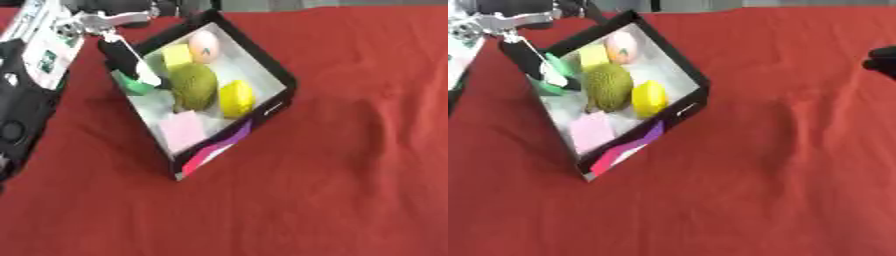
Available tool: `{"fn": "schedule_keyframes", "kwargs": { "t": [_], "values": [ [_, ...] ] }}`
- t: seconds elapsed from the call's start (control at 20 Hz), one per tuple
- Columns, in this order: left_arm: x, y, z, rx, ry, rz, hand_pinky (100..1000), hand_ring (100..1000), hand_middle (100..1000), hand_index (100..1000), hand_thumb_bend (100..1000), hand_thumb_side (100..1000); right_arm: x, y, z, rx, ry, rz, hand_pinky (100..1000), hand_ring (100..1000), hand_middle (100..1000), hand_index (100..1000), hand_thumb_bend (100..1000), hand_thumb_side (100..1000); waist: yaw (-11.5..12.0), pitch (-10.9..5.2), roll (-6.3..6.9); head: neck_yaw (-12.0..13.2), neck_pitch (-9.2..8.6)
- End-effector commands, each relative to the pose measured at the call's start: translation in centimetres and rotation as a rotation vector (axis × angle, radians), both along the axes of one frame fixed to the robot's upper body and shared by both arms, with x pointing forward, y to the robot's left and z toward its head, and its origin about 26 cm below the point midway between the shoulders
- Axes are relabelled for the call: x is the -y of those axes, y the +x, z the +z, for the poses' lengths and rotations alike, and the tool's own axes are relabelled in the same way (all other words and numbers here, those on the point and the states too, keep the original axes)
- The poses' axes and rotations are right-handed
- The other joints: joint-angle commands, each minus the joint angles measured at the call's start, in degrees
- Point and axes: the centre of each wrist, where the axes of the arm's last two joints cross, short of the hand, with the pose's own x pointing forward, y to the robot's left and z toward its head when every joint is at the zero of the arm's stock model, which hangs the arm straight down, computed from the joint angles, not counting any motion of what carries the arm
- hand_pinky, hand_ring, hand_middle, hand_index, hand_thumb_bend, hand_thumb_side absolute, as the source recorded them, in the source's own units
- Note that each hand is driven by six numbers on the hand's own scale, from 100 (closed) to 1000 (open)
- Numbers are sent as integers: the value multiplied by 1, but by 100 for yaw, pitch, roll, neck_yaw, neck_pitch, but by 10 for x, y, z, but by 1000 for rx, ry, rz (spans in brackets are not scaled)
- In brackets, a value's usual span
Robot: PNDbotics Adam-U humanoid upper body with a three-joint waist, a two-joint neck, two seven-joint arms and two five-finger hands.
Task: Pick up objects on the table and place them in the box.
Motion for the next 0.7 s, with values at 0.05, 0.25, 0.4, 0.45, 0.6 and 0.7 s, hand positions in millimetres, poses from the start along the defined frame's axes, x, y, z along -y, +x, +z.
{"fn": "schedule_keyframes", "kwargs": {
  "t": [0.05,0.25,0.4,0.45,0.6,0.7],
  "values": [
    [-27,-18,28,100,-166,15,818,787,755,873,114,341,2,-4,10,36,-9,-4,955,799,738,946,100,545,24,-188,-32,-74,5],
    [-52,-29,15,109,-388,31,782,733,704,834,100,634,7,-7,8,57,11,-41,955,799,738,946,100,546,205,-138,-82,-237,-38],
    [-75,-27,-11,60,-552,86,762,737,698,851,100,676,9,-9,7,82,32,-64,954,799,739,947,100,546,320,-60,-128,-345,-100],
    [-87,-26,-19,43,-601,118,762,736,699,852,100,688,10,-9,7,93,38,-70,954,799,739,947,100,546,346,-37,-142,-377,-119],
    [-115,-32,-39,27,-742,189,765,735,704,859,100,693,10,-9,5,121,55,-78,954,799,740,947,100,549,379,12,-162,-414,-161],
    [-126,-39,-49,32,-828,217,764,732,700,858,100,695,9,-9,4,131,66,-77,954,800,740,948,100,551,379,37,-165,-401,-190]
  ]
}}
